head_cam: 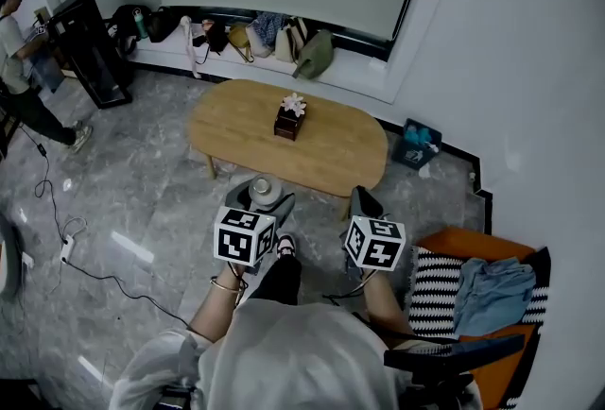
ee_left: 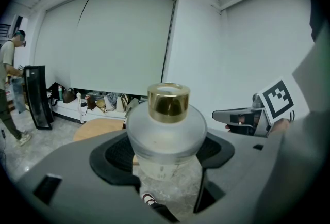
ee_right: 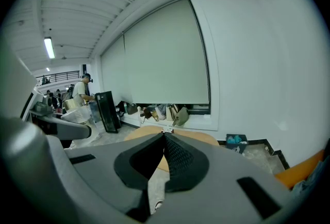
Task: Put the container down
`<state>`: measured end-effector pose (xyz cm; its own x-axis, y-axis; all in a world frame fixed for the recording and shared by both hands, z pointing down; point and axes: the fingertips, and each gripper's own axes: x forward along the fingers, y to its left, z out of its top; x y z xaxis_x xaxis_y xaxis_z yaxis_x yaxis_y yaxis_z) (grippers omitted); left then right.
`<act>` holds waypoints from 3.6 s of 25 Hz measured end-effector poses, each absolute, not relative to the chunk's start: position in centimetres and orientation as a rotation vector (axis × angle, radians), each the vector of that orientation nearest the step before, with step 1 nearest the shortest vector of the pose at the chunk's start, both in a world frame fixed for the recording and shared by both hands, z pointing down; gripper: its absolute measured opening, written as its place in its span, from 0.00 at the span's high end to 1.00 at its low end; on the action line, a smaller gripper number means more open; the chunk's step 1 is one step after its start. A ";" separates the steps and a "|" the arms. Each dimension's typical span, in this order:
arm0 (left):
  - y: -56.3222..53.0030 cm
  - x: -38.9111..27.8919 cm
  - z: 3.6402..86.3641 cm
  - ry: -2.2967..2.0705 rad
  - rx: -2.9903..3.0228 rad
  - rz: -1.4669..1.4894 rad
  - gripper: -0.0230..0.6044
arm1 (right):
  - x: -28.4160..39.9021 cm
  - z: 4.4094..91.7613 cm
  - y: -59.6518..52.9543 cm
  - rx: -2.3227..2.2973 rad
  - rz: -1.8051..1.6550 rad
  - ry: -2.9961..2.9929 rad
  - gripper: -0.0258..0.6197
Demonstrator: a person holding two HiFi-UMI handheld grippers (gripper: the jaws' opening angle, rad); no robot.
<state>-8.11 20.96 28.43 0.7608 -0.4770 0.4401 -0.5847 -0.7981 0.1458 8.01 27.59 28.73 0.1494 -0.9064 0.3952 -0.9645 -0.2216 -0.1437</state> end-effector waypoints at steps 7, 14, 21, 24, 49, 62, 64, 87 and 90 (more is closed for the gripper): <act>15.3 -6.6 28.9 -0.838 2.664 0.527 0.43 | 9.4 28.5 22.0 2.238 0.579 -1.865 0.92; 8.9 -4.0 28.8 -0.821 2.655 0.525 0.43 | 11.5 27.9 16.1 2.228 0.577 -1.856 0.92; 2.8 -1.0 28.8 -0.796 2.646 0.530 0.43 | 14.6 27.6 10.4 2.234 0.587 -1.829 0.92; 0.2 -0.1 29.0 -0.793 2.641 0.541 0.43 | 15.7 27.7 7.7 2.227 0.593 -1.826 0.92; -11.3 3.1 37.0 -0.892 2.464 0.627 0.43 | 18.5 36.3 -8.6 2.013 0.780 -1.920 0.92; -13.1 0.8 51.3 -1.060 2.375 0.623 0.43 | 19.3 52.0 -10.9 1.917 0.925 -1.874 0.92; -13.5 0.8 55.1 -1.068 2.343 0.629 0.43 | 19.3 55.4 -11.6 1.943 0.978 -1.854 0.92; -18.4 -0.2 69.6 -0.946 2.240 0.758 0.43 | 19.7 67.5 -14.7 1.872 1.072 -1.783 0.92; -20.0 0.2 70.0 -0.912 2.266 0.786 0.43 | 19.9 67.8 -15.3 1.871 1.074 -1.777 0.92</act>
